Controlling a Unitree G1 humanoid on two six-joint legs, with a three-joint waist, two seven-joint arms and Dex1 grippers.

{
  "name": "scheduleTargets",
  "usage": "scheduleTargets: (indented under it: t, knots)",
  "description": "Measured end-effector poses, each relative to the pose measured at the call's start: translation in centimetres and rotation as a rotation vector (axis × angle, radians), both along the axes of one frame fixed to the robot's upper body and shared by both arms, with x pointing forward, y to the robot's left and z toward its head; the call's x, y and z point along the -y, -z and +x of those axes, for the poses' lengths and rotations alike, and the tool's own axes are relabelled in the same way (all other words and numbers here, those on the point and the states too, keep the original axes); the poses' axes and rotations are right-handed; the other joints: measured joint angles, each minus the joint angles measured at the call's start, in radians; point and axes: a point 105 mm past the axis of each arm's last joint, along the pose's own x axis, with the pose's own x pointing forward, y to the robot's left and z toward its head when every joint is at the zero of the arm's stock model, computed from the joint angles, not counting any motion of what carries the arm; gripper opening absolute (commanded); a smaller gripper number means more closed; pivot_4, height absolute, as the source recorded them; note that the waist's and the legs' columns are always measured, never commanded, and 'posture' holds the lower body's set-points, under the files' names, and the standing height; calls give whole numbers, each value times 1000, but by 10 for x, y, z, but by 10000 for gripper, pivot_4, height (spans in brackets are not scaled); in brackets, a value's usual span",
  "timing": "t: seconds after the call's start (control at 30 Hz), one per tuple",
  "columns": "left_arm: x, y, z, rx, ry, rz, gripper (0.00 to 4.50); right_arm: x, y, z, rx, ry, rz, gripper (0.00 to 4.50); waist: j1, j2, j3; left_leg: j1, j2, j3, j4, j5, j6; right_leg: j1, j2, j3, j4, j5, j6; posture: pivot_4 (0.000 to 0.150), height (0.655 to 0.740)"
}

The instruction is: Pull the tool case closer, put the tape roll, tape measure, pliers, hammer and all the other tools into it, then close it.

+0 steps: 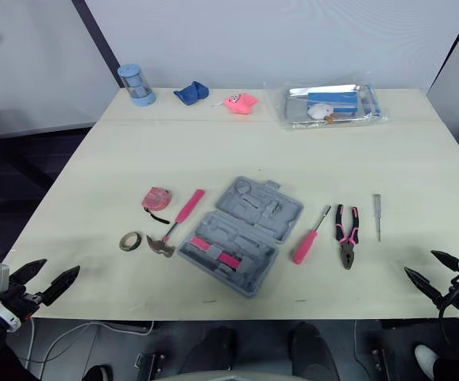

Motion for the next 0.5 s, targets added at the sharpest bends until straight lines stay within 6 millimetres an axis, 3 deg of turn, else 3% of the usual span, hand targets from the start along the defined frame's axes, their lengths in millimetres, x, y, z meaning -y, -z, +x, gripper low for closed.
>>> scheduleTargets:
  t: [0.5]
  knots:
    - [-1, 1, 0, 7, 2, -3, 44751, -1, 0, 1, -2, -6, -15, 45000, 0, 0, 0, 0, 0, 0, 0, 0, 0, 0, 0, 0, 0, 0, 0, 1500, 7400]
